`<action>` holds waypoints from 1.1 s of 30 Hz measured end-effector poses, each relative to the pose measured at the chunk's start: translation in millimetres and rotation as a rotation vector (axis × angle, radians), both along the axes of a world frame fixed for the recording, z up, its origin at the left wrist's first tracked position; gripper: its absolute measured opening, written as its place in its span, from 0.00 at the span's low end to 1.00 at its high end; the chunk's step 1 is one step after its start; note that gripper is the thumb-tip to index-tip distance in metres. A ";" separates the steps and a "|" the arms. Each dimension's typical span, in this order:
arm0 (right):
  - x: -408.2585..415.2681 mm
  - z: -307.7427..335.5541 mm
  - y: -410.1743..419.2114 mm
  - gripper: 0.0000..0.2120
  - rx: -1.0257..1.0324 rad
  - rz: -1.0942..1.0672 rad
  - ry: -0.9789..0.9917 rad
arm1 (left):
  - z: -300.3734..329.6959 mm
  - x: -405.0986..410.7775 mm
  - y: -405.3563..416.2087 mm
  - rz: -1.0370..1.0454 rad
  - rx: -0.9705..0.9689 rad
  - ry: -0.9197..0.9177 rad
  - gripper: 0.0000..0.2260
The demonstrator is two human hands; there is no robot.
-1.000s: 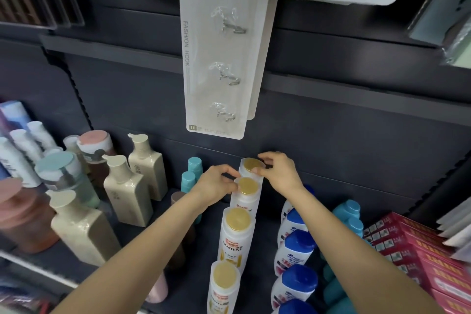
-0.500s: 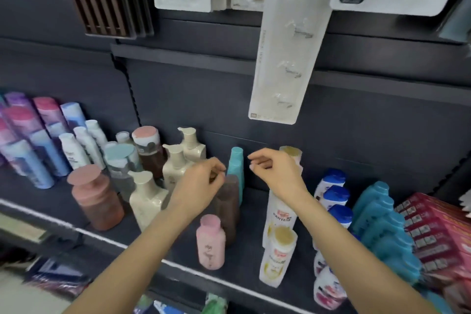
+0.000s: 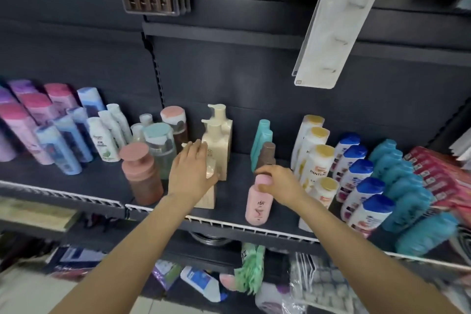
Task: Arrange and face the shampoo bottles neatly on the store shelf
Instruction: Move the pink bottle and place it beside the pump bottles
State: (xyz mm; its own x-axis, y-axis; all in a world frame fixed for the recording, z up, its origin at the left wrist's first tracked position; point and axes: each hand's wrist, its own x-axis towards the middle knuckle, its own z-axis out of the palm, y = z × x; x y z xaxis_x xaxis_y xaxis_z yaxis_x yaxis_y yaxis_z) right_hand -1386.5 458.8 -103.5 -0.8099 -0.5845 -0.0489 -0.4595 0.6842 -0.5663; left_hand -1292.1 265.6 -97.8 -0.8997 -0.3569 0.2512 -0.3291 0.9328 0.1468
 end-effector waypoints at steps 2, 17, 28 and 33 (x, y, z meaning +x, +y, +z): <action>0.5 -3.7 -2.3 0.17 0.012 -0.042 -0.001 | -0.1 2.2 -1.4 -0.012 0.003 -0.021 0.35; 24.1 35.9 -0.7 0.10 -0.375 -0.199 0.031 | 7.1 6.4 4.0 -0.084 0.260 0.115 0.27; 37.0 56.7 33.3 0.12 -0.978 -0.520 -0.393 | 2.6 28.8 18.4 -0.225 0.607 0.341 0.14; 45.2 51.9 33.4 0.08 -1.145 -0.545 -0.507 | 17.3 31.8 25.8 -0.118 1.299 0.161 0.13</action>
State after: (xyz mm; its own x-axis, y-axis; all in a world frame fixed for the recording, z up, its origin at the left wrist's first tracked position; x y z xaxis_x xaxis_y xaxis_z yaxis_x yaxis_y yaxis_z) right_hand -1341.3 492.2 -51.7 -0.9868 -0.1132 -0.1158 0.1412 -0.2513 -0.9575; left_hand -1260.3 291.4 -80.5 -0.9344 -0.3396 -0.1071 -0.1506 0.1042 0.9831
